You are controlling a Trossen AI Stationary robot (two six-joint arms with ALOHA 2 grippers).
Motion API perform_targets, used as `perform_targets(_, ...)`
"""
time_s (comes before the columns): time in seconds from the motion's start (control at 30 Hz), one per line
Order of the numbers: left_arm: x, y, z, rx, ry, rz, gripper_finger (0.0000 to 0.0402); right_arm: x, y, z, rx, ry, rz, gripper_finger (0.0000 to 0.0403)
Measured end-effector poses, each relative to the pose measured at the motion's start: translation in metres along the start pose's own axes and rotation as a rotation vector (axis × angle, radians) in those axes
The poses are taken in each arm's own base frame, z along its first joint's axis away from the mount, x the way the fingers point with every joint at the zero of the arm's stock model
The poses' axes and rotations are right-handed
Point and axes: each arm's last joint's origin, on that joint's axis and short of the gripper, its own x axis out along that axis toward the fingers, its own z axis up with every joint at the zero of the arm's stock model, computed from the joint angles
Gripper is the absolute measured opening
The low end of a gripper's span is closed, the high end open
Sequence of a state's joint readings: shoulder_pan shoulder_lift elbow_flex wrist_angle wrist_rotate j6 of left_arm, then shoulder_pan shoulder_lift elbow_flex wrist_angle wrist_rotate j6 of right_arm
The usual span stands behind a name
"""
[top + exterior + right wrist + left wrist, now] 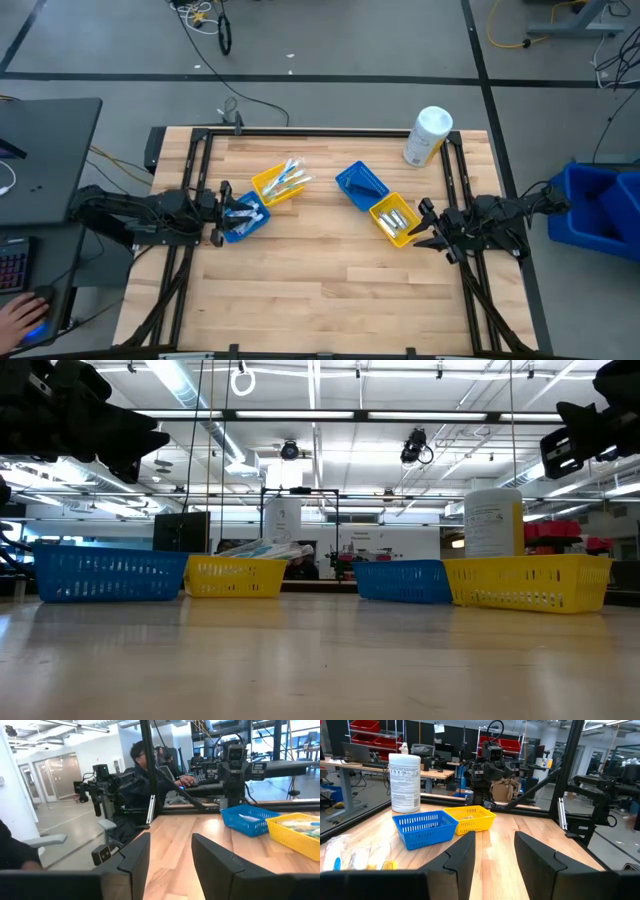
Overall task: Pick & Place Travel size toiletries
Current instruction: Return to Home Position
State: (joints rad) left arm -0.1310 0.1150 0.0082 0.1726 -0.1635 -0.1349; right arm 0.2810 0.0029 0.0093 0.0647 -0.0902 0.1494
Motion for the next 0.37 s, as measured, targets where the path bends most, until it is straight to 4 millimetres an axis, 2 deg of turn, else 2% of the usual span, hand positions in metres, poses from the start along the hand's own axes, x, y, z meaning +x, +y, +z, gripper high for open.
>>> perform_targets(0.37, 0.0000, 0.0000, 0.0000, 0.000, 0.000, 0.000, 0.0147, 0.0000, 0.0000, 0.0001, 0.000, 0.000, 0.000, 0.0155)
